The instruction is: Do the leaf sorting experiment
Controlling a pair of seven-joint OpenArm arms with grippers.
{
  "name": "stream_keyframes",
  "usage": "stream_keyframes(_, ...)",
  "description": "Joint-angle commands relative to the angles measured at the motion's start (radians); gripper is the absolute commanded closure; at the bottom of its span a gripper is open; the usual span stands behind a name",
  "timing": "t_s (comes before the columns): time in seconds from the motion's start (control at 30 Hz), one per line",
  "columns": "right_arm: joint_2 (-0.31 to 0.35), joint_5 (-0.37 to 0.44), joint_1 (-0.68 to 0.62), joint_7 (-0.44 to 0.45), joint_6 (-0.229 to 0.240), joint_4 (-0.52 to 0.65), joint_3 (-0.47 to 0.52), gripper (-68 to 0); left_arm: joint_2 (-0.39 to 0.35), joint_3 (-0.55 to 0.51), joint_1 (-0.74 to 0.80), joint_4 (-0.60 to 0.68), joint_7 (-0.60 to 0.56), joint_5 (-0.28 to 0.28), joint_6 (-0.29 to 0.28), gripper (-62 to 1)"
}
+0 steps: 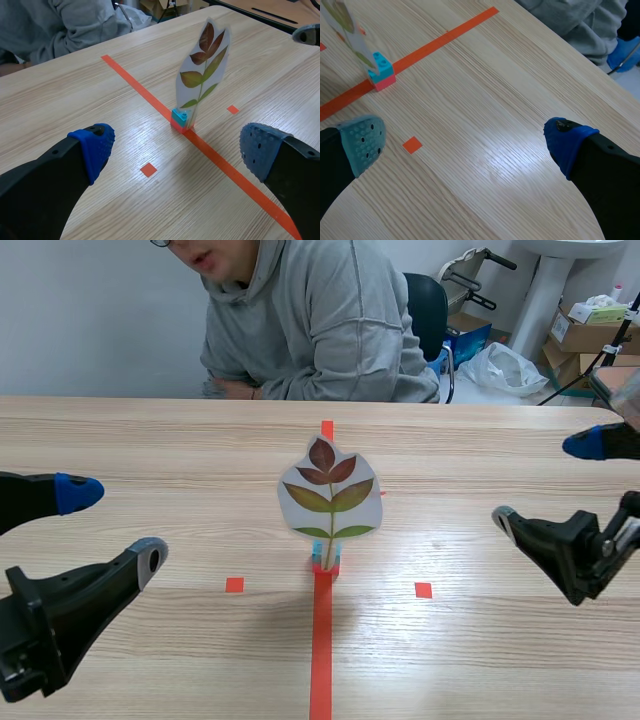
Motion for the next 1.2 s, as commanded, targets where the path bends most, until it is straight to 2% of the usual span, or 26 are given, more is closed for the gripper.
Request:
stream_keyframes(0.0, 0.017, 0.013, 0.038, 0.008, 0.001, -0.008, -0.027, -67.9, 0.005, -0.003, -0.003, 0.017, -0.014, -0.012, -0.005, -53.8)
stream_keyframes(0.27, 0.027, 0.0, 0.203, 0.008, 0.004, -0.091, -0.222, -67.9, 0.005, -0.003, -0.003, 0.017, -0.014, -0.012, -0.005, -53.8)
stream_keyframes(0.5, 0.026, -0.063, 0.368, 0.008, 0.004, -0.182, -0.392, -67.9, 0.005, -0.003, -0.003, 0.017, -0.014, -0.012, -0.005, -53.8)
stream_keyframes(0.63, 0.02, -0.069, 0.455, 0.018, 0.004, -0.229, -0.479, -67.9, 0.005, -0.003, -0.003, 0.017, -0.014, -0.012, -0.005, -53.8)
stream_keyframes(0.87, -0.059, -0.099, 0.577, 0.019, 0.005, -0.324, -0.598, -67.9, 0.005, -0.003, -0.003, 0.017, -0.014, -0.012, -0.005, -53.8)
stream_keyframes(1.17, -0.174, -0.134, 0.64, 0.023, 0.004, -0.435, -0.716, -67.9, 0.005, -0.003, -0.003, 0.017, -0.014, -0.012, -0.005, -53.8)
